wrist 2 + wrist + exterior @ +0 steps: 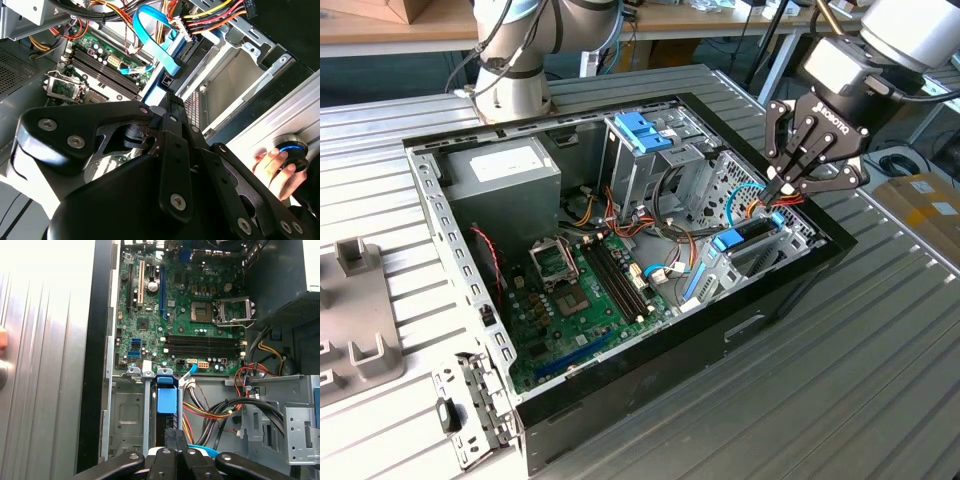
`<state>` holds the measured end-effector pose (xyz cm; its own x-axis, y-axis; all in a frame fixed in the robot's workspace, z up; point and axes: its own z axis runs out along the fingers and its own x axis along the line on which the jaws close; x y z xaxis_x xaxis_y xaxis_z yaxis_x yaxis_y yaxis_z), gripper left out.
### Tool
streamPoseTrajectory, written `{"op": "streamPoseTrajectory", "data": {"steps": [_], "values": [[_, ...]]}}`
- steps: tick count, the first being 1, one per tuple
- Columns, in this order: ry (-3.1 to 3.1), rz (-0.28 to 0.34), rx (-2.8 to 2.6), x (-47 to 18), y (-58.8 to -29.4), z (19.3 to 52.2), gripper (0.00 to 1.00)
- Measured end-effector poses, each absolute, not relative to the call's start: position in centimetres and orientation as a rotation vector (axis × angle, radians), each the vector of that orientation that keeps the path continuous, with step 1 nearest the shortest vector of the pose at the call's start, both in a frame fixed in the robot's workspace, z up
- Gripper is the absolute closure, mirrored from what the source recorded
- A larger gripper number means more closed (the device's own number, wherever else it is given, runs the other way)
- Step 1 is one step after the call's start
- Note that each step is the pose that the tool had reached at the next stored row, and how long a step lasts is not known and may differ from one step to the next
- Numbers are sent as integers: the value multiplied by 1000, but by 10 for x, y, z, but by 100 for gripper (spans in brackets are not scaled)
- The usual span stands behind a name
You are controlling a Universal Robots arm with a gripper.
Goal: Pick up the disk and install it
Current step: 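Insert the disk into the insertion slot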
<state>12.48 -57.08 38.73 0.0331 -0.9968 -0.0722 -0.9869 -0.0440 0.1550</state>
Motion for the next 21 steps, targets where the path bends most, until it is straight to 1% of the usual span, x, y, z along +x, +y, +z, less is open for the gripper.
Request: {"op": "streamPoseTrajectory", "data": {"steps": [7, 21], "values": [[-2128, -246, 2212, 126, -571, 388, 90], [-2127, -249, 2211, 171, -571, 387, 90]]}}
